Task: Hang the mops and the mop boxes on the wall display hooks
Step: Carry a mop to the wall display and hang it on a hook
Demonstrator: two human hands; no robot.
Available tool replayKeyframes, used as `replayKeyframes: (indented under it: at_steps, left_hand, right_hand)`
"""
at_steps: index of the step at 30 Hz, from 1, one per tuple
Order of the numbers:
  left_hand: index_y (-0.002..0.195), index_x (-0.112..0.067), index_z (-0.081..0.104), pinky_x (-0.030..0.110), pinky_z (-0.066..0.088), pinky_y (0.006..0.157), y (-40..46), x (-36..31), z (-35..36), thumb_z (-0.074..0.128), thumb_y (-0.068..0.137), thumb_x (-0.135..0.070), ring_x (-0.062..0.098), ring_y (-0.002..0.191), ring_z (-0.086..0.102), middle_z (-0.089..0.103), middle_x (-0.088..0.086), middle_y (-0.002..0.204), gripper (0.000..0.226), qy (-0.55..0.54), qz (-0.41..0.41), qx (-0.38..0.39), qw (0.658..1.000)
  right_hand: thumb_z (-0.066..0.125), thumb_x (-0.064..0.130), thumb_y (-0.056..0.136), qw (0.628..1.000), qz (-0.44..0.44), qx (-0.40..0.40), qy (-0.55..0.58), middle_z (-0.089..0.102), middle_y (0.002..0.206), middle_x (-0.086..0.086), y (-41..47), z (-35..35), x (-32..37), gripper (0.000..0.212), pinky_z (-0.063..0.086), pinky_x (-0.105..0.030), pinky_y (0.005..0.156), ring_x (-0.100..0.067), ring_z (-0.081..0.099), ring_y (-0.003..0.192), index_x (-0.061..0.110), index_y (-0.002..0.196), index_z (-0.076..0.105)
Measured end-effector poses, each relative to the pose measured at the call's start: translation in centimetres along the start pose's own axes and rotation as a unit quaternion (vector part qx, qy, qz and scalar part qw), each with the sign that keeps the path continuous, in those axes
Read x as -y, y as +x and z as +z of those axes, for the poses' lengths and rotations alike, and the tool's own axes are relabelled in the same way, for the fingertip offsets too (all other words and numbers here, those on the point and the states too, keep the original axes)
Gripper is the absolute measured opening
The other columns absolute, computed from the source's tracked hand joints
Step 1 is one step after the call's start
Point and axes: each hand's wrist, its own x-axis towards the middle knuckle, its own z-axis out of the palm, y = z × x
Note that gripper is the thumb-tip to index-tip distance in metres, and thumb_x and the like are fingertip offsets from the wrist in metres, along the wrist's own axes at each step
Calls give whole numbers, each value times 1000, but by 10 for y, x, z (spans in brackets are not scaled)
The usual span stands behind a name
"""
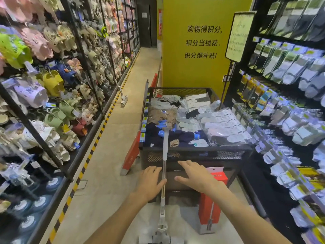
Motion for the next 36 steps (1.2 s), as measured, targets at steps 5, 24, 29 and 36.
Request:
replayKeyframes:
  at_steps: [5, 24, 29, 36]
  left_hand:
    - [159, -24, 38, 38, 38, 122, 82, -1, 22, 56, 104, -48, 20, 149, 41, 45, -1, 161, 62, -87, -55, 8, 995]
    - [154, -14, 43, 37, 46, 108, 259, 51, 146, 66, 101, -10, 27, 133, 58, 60, 7, 143, 58, -364, -205, 53, 907]
    - [141, -17, 53, 43, 55, 106, 270, 63, 155, 69, 100, -18, 24, 123, 64, 66, 4, 135, 44, -429, -190, 18, 883]
    - [131, -19, 63, 25, 58, 94, 238, 74, 157, 69, 101, -24, 15, 113, 70, 72, -5, 117, 31, -459, -115, 45, 880]
  right_hand:
    - [50, 63, 103, 1000, -10, 23, 6, 39, 167, 0, 77, -1, -31, 75, 39, -43, 118, -24, 43, 150, 27, 166, 27]
    - [60, 59, 100, 973, 51, 25, 222, 50, 158, 8, 192, 55, -96, 70, 41, -36, 119, -11, 49, 144, 29, 160, 41]
    - [69, 46, 99, 953, 68, 16, 295, 58, 150, 8, 203, 64, -96, 63, 40, -24, 115, -4, 53, 136, 27, 155, 49]
    - [85, 41, 84, 914, 67, 11, 401, 63, 143, 3, 225, 67, -70, 73, 45, -29, 116, -7, 58, 134, 26, 149, 55]
